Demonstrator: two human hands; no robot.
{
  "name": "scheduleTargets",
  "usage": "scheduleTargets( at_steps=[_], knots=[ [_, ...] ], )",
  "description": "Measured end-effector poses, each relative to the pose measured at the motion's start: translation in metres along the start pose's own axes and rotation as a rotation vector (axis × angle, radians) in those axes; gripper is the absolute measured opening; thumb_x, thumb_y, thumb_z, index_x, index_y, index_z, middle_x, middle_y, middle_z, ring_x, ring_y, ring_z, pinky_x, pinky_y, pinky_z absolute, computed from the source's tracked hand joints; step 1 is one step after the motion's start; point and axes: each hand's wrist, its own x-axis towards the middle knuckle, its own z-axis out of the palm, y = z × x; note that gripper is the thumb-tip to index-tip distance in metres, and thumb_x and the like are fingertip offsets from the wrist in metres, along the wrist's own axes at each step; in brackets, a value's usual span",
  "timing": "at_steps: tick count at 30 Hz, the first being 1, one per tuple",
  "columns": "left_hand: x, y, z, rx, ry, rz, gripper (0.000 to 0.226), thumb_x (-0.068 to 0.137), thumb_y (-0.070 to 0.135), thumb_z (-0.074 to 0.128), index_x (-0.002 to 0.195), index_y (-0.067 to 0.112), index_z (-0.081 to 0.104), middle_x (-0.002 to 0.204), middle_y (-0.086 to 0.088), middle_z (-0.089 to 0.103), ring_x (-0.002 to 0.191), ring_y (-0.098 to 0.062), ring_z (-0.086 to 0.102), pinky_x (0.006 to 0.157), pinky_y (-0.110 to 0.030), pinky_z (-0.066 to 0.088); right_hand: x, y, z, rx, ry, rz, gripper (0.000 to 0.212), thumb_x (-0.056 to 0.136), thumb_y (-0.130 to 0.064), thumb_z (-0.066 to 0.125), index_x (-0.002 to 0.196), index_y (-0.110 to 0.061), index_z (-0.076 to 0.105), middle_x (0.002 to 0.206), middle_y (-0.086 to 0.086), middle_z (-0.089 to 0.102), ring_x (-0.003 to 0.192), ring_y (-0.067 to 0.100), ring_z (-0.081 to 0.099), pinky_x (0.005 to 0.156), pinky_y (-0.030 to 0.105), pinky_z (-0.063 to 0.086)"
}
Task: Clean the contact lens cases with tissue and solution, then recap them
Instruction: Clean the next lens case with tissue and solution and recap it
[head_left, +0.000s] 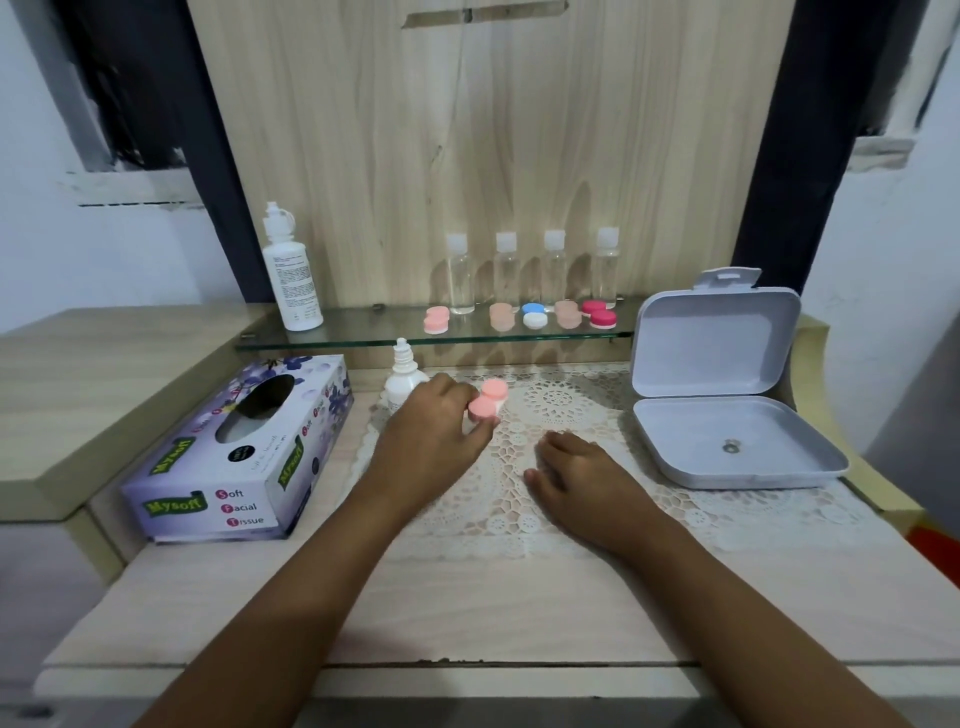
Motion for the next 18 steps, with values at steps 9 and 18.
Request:
scheduleTargets(
  at_steps=[9, 18],
  knots=[
    [0.082, 0.005, -0.019, 0.458, 0.054, 0.006, 0.039, 0.094, 0.039, 0.043, 0.114, 0.009, 0.059, 0.115, -0.009, 0.059, 0.107, -0.025, 0.049, 0.085, -0.037, 0.035, 0.000, 0.006, 0.006, 0.020, 0.046, -0.041, 0.046, 0.081, -0.049, 0.024, 0.075, -0.011, 0.049, 0.081, -0.003, 0.043, 0.082, 0.021, 0.046, 0.077, 0.031, 0.038],
    [0.109, -0.005, -0.006, 0.512, -0.150, -0.124, 0.037, 0.094, 0.041, 0.045, 0.110, 0.011, 0.061, 0.123, -0.010, 0.053, 0.116, -0.026, 0.041, 0.093, -0.041, 0.029, 0.001, 0.008, 0.007, 0.027, 0.067, -0.064, 0.044, 0.082, -0.048, 0.026, 0.074, -0.010, 0.048, 0.080, -0.002, 0.044, 0.077, 0.020, 0.046, 0.075, 0.031, 0.036]
  ],
)
